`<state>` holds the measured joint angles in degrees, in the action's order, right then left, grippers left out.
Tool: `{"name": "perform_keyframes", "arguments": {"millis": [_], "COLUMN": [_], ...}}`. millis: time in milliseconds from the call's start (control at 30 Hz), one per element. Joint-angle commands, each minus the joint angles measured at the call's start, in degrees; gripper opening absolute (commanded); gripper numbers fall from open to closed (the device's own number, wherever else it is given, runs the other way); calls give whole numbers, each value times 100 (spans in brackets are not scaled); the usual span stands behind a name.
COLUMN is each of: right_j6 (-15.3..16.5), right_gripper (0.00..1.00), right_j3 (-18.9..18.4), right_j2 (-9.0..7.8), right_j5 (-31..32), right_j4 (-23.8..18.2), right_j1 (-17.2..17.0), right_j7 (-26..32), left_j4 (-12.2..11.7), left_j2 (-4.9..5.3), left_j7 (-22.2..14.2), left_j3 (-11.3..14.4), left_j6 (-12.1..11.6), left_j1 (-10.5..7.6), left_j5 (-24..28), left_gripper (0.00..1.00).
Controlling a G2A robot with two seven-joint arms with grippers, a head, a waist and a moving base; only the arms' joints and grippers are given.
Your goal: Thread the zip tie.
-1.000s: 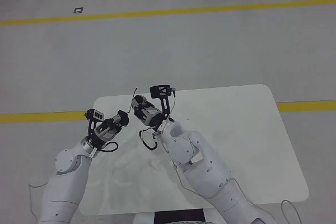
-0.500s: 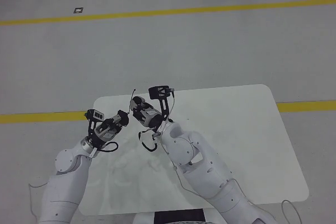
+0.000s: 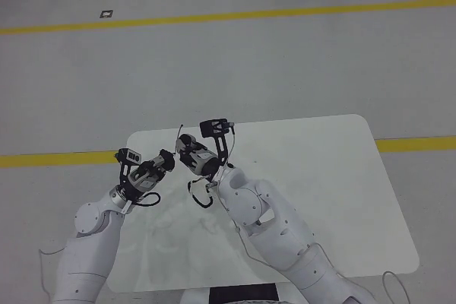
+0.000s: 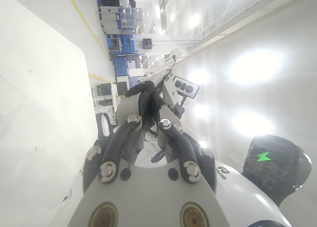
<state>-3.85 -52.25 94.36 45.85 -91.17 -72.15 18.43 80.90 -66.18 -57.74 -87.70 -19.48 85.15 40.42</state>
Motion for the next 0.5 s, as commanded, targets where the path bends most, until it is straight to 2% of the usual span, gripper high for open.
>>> {"name": "perform_keyframes", "arguments": {"millis": [0,467], "right_j6": [-28,-94], "right_gripper": [0,0], "right_j3": [15,60], "right_j2": [-2,-25], "right_j5": [3,-40], "right_j4": [18,85], "right_j1": [8,51], "right_j7": [6,97], "left_j4": [0,0], "left_j2": [0,0], "left_j7": [0,0], "left_j3": [0,0], "left_j6": [0,0], "left_j1": [0,0], "left_j5": [0,0], "left_gripper": [0,0]}}
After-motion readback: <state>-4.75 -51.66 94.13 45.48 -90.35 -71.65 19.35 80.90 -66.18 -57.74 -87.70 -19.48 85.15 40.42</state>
